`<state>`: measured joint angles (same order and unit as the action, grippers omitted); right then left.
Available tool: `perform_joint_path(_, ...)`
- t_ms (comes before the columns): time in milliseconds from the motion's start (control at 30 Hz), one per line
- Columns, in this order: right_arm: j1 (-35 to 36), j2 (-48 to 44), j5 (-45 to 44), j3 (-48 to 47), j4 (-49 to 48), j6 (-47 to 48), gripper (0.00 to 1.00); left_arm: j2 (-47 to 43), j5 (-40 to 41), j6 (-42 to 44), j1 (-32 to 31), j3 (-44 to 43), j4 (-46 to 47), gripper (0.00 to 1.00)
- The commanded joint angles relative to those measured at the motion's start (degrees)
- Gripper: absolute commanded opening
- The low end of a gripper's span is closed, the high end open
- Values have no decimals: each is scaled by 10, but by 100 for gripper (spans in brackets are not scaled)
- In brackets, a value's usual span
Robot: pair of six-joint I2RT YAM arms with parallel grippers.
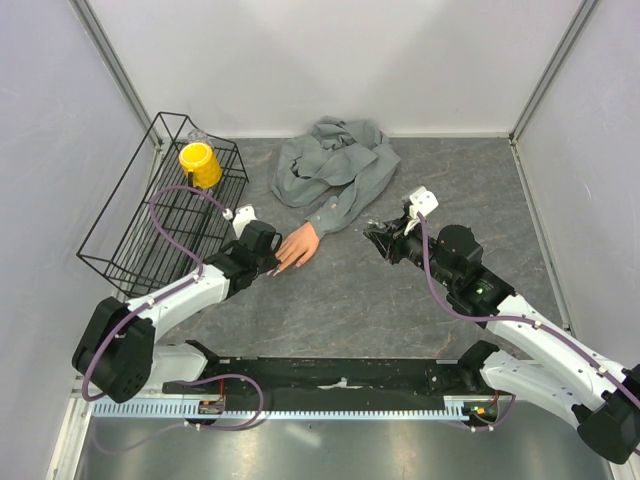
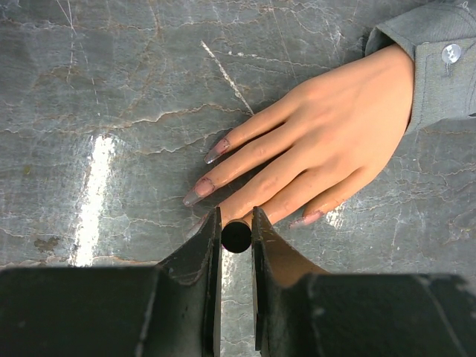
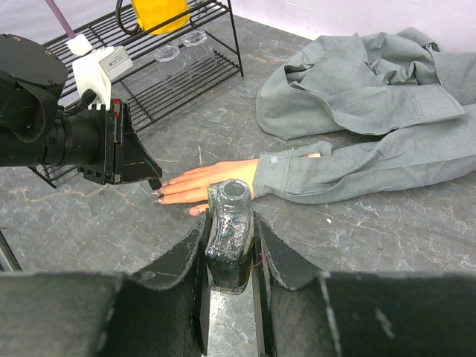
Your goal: Paint the nails
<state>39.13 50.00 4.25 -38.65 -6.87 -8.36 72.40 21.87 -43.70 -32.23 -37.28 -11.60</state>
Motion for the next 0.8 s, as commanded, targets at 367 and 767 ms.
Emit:
perform_joint_path(367, -4, -2, 7, 3, -33, -7, 0, 6, -9, 17, 2, -22, 29, 2)
perform_joint_path(767, -5, -2, 8, 2, -35, -8, 0, -9, 18, 13, 3, 2, 11, 2)
